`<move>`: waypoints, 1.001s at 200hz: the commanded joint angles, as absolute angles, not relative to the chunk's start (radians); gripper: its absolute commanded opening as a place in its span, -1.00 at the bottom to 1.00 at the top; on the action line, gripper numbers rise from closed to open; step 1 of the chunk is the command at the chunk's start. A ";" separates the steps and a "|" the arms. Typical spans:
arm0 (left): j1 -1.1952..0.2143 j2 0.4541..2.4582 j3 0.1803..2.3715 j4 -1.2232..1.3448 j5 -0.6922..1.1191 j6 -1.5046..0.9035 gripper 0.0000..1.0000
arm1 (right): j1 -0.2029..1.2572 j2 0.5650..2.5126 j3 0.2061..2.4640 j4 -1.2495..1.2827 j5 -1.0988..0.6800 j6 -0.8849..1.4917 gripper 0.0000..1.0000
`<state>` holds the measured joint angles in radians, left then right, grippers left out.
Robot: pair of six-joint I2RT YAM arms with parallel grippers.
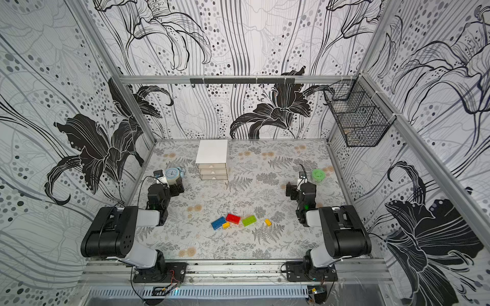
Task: Assemble the number 5 with lego
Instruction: Pick up the lego brick from the center of the board.
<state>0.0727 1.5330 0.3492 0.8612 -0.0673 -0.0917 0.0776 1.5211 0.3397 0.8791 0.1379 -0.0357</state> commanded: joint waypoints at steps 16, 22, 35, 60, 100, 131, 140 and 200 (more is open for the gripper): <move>0.073 1.532 0.358 0.910 -0.071 -0.081 0.99 | 0.072 1.505 0.360 0.867 0.113 -0.036 0.99; 0.072 1.530 0.356 0.912 -0.071 -0.081 0.99 | 0.071 1.505 0.360 0.867 0.113 -0.035 0.99; 0.071 1.530 0.357 0.913 -0.071 -0.082 0.99 | 0.070 1.504 0.359 0.867 0.114 -0.037 0.99; 0.073 1.528 0.359 0.910 -0.069 -0.084 0.99 | 0.070 1.505 0.360 0.867 0.114 -0.037 0.99; 0.074 1.528 0.359 0.909 -0.067 -0.084 0.99 | 0.070 1.505 0.360 0.867 0.114 -0.036 0.99; 0.067 1.511 0.356 0.907 -0.124 -0.085 0.99 | 0.073 1.481 0.371 0.828 0.134 -0.038 0.99; 0.066 1.465 0.374 0.831 -0.160 -0.100 0.99 | 0.072 1.421 0.408 0.696 0.142 -0.037 0.99; 0.059 1.180 0.583 0.286 -0.156 -0.277 0.99 | 0.072 1.058 0.582 0.195 0.148 0.197 0.99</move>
